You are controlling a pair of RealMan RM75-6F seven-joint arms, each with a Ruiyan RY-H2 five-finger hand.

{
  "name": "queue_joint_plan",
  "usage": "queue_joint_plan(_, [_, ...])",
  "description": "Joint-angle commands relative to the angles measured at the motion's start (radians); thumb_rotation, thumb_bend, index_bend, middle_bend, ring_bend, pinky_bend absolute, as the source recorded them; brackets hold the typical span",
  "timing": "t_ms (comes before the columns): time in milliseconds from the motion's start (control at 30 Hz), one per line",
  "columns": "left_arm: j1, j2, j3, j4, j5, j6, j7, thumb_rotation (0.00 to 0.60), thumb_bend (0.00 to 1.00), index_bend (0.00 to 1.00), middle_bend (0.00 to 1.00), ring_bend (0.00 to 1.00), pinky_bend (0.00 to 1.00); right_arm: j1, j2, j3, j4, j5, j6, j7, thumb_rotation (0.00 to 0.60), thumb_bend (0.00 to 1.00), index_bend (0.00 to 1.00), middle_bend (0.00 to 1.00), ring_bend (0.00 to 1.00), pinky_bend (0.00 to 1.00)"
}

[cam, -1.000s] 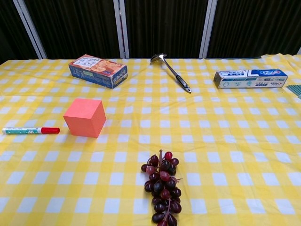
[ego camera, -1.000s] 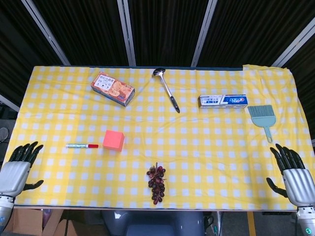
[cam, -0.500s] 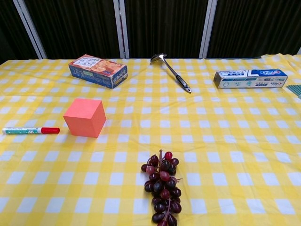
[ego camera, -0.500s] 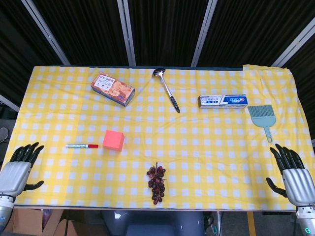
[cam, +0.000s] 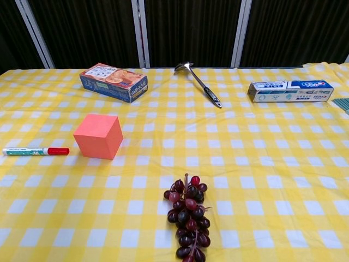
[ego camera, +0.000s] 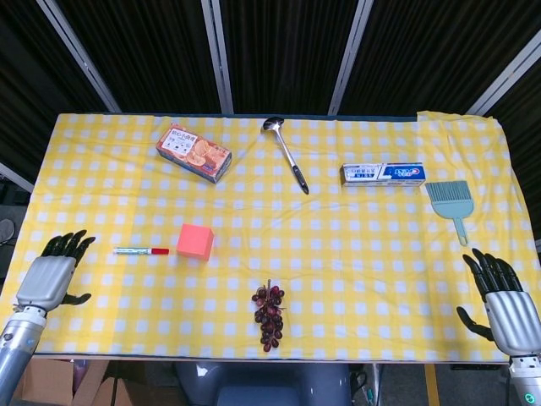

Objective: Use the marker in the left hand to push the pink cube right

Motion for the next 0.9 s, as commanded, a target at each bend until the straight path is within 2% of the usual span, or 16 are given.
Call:
queue_joint_plan(33, [-0.077,-0.073,-0.044,0.067,-0.087,-0.067,0.085,0.6,0.1,0.31,0.04,0.0,0.01,0.0,0.0,0.0,-0.001,0.001,-0.001,0.001,0.6,0.34,0.0,0.0,0.0,0.09])
queue_joint_plan(100, [-0.102,-0.111,-0.052,0.104,-0.116,-0.083,0.114,0.6,0.15,0.39,0.06,0.0,0.01,0.0,0.001,0.001,-0.001,0.003,-0.001,0.002,0.6,0.34,0.0,0.0,0.0,0.09])
queue_joint_plan(267, [-0.159,-0.207,-0.066,0.204,-0.177,-0.115,0.171,0.6,0.2,0.46,0.07,0.0,0.01,0.0,0.002,0.002,-0.002,0.003,0.001,0.011,0.6,0.34,0.0,0.0,0.0,0.09])
queue_joint_plan(600, [-0.241,-0.318,-0.082,0.339,-0.275,-0.163,0.245,0.6,0.21,0.45,0.07,0.0,0.01,-0.003,0.002,0.005,0.004,0.004,0.009,0.029,0.6,0.34,0.0,0.0,0.0,0.09])
queue_joint_plan(900, [-0.277,-0.358,-0.081,0.392,-0.321,-0.182,0.258,0.6,0.29,0.46,0.07,0.0,0.01,-0.005,0.002,0.005,0.003,0.003,0.012,0.035,0.6,0.34,0.0,0.0,0.0,0.09])
